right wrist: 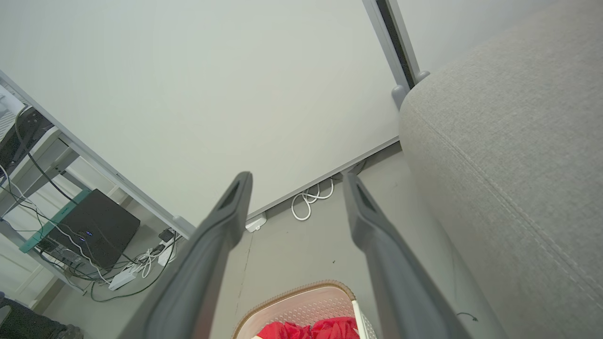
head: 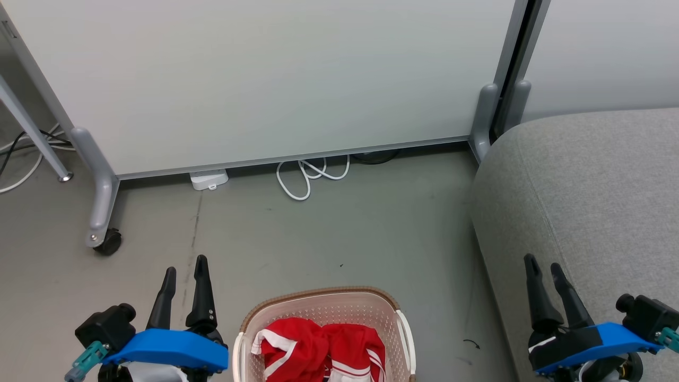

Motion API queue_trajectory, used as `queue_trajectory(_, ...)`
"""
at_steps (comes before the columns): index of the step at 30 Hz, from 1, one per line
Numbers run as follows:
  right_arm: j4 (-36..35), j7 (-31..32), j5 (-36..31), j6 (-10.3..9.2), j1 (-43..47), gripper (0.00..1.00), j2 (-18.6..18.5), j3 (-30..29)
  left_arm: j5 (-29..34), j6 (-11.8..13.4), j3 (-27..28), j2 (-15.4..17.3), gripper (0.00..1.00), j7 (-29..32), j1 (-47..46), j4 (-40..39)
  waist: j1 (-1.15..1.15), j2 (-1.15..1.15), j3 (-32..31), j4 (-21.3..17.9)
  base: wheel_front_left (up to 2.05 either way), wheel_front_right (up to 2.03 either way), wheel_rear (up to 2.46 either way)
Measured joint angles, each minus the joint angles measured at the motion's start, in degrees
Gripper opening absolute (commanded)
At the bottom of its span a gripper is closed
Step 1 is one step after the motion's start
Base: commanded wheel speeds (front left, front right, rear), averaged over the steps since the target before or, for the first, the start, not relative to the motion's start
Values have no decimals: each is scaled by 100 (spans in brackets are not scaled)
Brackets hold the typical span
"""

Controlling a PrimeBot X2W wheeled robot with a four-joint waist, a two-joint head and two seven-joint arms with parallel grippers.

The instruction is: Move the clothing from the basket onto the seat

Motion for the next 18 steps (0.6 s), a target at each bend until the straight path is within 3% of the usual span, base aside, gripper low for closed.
queue_trajectory(18, -64, -99, -1190, 5, -15, 100, -7, 54, 1047, 75, -169, 58, 100, -276, -55, 104, 0, 0, -18, -28, 0, 0, 0)
